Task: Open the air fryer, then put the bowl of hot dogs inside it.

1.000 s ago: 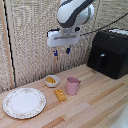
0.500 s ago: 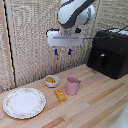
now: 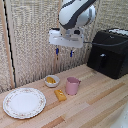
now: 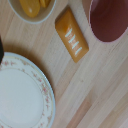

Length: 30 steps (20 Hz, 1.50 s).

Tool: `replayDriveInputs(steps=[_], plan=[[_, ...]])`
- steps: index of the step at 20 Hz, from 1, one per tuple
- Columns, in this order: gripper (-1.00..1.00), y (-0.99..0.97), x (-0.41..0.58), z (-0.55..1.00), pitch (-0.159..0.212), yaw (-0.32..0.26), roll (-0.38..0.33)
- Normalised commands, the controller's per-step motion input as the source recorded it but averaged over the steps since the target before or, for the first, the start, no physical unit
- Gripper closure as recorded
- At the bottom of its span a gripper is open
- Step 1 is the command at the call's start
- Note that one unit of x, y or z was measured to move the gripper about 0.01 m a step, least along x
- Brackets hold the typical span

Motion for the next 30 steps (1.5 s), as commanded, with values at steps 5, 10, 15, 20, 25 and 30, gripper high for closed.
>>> replayDriveInputs(steps=[5,10,15,20,25,30], plan=[[-1.00,-0.14,0.010,0.00,0.002,-0.230,-0.285],[-1.00,-0.15,0.001,-0.02,0.000,-0.128,-0.368],[-1.00,-0.16,0.000,-0.07,-0.039,-0.036,-0.375],[-1.00,-0.21,-0.023,-0.11,-0.074,0.007,-0.375],[-1.00,-0.32,-0.004,-0.20,-0.052,0.038,-0.375],[-1.00,-0.35,-0.011,-0.25,-0.038,0.071,-0.359]])
